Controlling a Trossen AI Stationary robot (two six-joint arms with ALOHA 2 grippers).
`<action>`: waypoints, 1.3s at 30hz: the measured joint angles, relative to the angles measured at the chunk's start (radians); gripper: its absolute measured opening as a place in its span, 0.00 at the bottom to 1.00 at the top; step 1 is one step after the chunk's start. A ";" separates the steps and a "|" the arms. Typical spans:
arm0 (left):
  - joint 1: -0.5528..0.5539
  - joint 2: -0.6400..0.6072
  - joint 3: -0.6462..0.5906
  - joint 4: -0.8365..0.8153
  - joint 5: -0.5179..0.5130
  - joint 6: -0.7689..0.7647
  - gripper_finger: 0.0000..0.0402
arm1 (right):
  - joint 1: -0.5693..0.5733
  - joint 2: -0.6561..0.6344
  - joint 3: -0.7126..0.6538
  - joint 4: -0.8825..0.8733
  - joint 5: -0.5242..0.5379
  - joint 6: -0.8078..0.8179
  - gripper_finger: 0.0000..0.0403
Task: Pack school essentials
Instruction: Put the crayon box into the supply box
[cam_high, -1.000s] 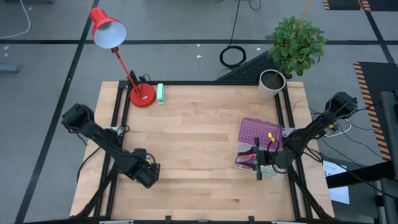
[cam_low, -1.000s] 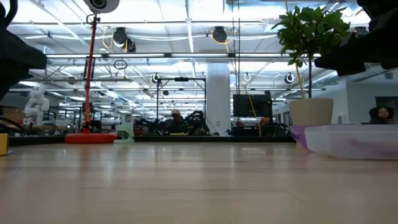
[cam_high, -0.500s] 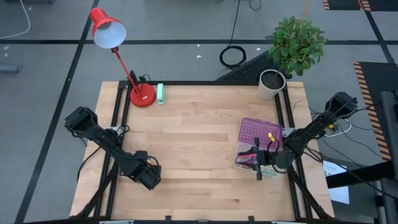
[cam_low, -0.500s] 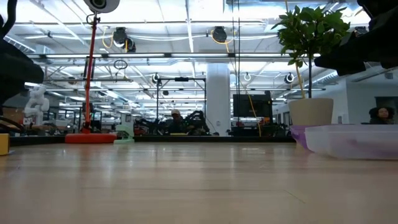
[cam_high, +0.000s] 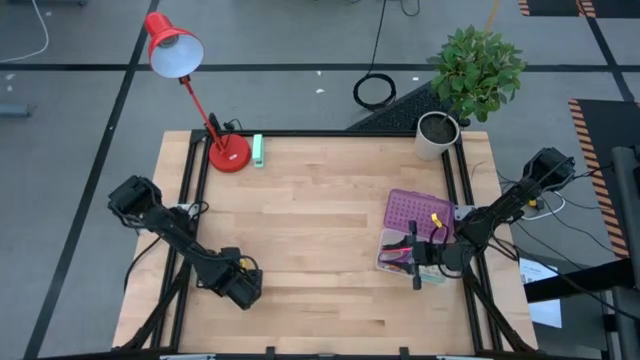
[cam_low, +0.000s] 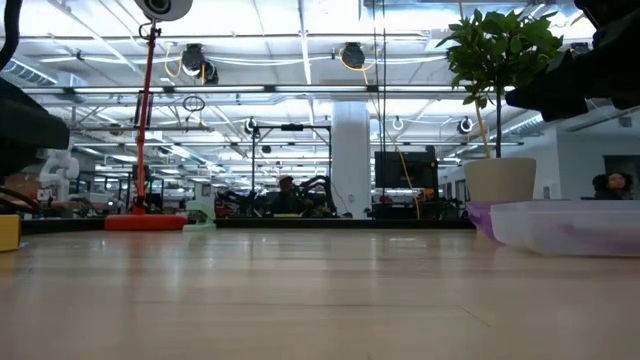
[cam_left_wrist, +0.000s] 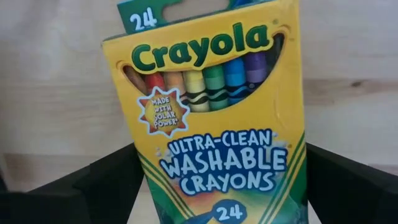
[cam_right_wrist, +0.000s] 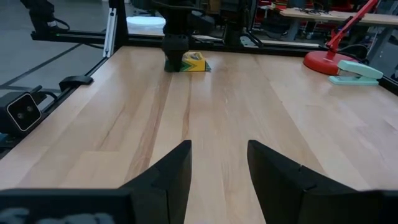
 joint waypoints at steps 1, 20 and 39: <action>0.000 0.003 0.000 0.012 0.000 0.000 0.97 | 0.000 0.000 0.000 0.001 0.000 0.000 0.37; -0.005 0.026 0.002 0.054 0.000 -0.009 0.97 | 0.000 0.000 0.000 0.008 -0.002 -0.004 0.37; -0.005 0.027 0.002 0.052 -0.007 0.013 0.97 | 0.000 0.000 0.000 0.008 -0.002 -0.004 0.37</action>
